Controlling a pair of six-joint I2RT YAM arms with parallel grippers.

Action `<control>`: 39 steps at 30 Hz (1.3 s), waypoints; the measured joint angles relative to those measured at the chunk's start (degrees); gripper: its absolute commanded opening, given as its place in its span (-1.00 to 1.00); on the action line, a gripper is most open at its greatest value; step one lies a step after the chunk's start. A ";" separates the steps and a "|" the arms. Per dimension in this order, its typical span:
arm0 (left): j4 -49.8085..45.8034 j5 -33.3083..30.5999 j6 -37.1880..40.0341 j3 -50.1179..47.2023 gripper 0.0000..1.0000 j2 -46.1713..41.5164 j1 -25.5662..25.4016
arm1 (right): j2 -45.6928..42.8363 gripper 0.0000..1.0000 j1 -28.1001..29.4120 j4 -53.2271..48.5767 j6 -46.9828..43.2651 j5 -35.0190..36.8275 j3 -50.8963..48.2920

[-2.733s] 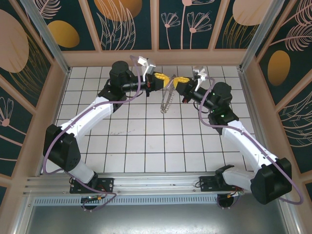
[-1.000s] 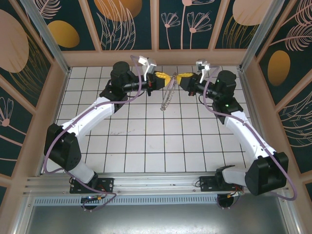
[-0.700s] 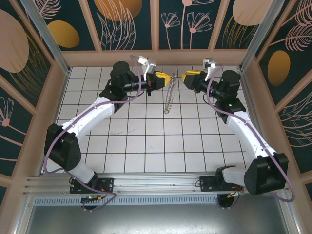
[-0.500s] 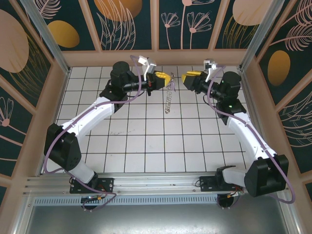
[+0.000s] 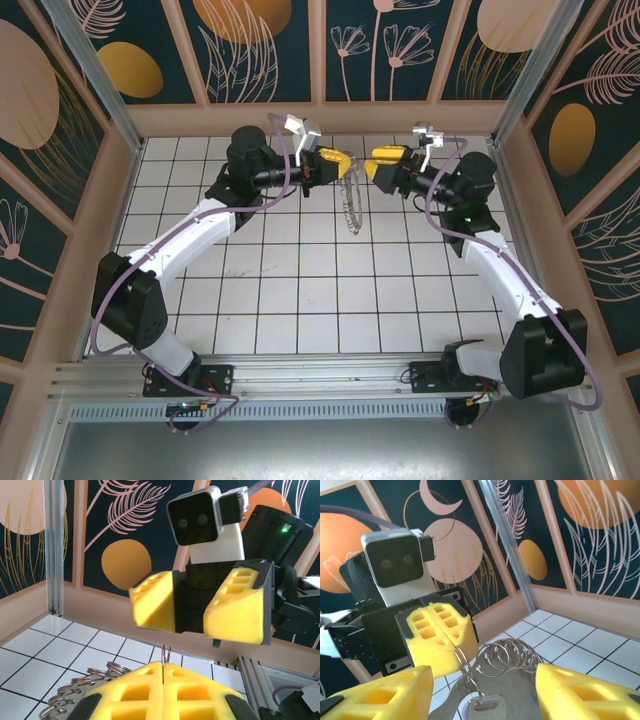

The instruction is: Put the keys on the keyring

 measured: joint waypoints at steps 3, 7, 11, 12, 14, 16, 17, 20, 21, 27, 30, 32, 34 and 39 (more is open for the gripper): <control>0.22 0.63 -0.28 0.00 -1.00 0.04 0.00 | 2.32 0.11 0.00 1.88 1.22 -1.53 0.00; 0.39 0.92 -0.46 0.00 -1.00 0.09 0.00 | 4.61 0.08 0.17 3.96 2.64 -2.99 0.00; 0.39 0.92 -0.61 0.00 -1.00 0.13 0.00 | 5.09 0.05 1.01 5.42 3.21 -3.48 0.00; 0.42 0.92 -0.68 0.00 -1.00 0.13 0.00 | 5.11 0.04 1.27 5.84 3.45 -3.54 0.00; 0.42 0.92 -0.85 0.00 -1.00 0.13 0.00 | 5.27 0.01 1.64 6.75 3.72 -3.91 0.07; 0.42 0.92 -0.87 0.00 -1.00 0.15 0.00 | 5.57 -0.05 1.97 7.52 4.09 -4.07 0.11; 0.42 0.92 -0.87 0.00 -1.00 0.17 -0.02 | 5.79 -0.11 2.10 7.80 4.17 -4.07 0.11; 0.42 0.92 -0.87 0.00 -1.00 0.22 0.00 | 6.64 -0.33 2.40 9.11 4.90 -4.11 0.11; 0.42 0.90 -0.87 0.00 -1.00 0.24 0.00 | 6.95 -0.41 2.43 9.73 5.40 -4.13 0.11; 0.46 0.85 -1.11 0.00 -1.00 0.48 0.42 | 7.76 -0.93 3.02 12.98 7.54 -4.85 0.17; 0.87 0.85 -1.44 0.00 -1.00 0.48 0.52 | 7.82 -1.00 3.02 13.97 8.31 -5.14 0.17; 0.98 0.76 -1.57 0.00 -1.00 0.48 0.52 | 7.82 -1.00 3.02 13.94 8.37 -5.14 0.22; 1.01 0.39 -1.79 0.00 -0.77 0.48 0.52 | 7.82 -1.00 3.02 13.44 8.13 -5.07 0.42; 0.79 -1.75 -1.25 0.00 -0.22 0.31 0.50 | 7.82 -1.00 2.73 10.38 6.99 -4.37 0.76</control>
